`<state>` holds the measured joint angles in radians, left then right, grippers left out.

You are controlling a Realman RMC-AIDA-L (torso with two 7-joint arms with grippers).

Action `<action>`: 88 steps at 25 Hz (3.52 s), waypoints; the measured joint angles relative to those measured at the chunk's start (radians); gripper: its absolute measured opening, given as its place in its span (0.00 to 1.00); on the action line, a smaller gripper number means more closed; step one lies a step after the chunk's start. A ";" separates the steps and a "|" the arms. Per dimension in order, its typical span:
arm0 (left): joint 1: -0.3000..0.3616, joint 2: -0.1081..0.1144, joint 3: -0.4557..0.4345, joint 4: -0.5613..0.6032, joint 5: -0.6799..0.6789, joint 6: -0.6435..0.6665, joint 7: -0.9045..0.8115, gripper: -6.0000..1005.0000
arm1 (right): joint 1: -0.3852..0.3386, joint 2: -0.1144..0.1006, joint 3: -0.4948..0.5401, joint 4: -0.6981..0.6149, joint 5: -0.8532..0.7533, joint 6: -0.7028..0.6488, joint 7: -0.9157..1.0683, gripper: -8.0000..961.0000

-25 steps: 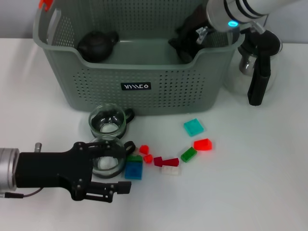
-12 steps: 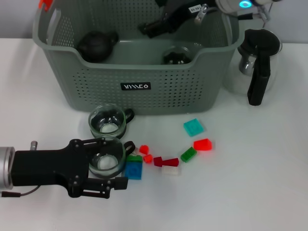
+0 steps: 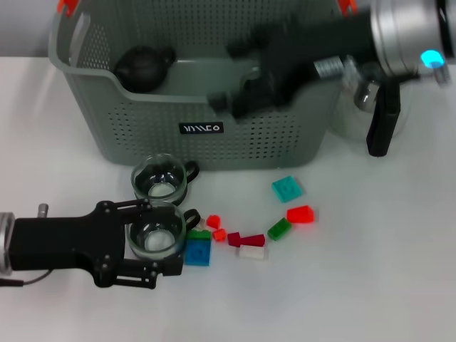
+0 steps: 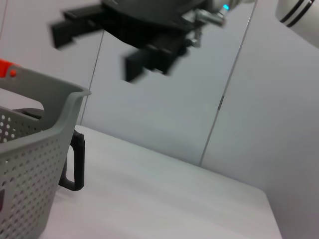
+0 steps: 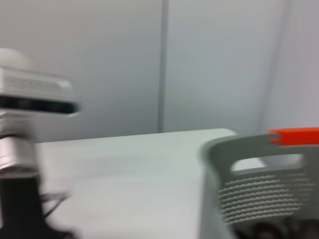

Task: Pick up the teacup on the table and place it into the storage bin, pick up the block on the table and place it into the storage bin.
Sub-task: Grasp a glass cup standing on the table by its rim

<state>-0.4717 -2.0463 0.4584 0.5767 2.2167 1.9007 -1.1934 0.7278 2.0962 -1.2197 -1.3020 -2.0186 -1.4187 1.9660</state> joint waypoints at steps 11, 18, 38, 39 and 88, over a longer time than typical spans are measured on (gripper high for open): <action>-0.040 0.000 0.047 0.207 0.126 0.040 -0.106 0.70 | -0.093 -0.004 0.005 0.007 -0.026 -0.236 -0.018 0.94; -0.098 -0.003 0.162 0.330 0.220 0.016 -0.231 0.70 | -0.066 0.001 -0.015 0.038 -0.123 -0.300 0.053 0.94; -0.202 -0.056 0.429 0.365 0.297 -0.160 -0.402 0.70 | -0.040 -0.011 0.064 0.084 -0.201 -0.305 0.015 0.94; -0.205 -0.057 0.431 0.366 0.302 -0.164 -0.405 0.70 | -0.039 -0.011 0.065 0.090 -0.201 -0.301 0.014 0.94; -0.182 -0.126 0.665 0.498 0.447 -0.208 -0.559 0.69 | -0.005 -0.010 0.069 0.212 -0.195 -0.204 -0.091 0.94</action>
<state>-0.6534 -2.1721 1.1239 1.0750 2.6637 1.6923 -1.7519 0.7224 2.0857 -1.1505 -1.0902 -2.2134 -1.6229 1.8747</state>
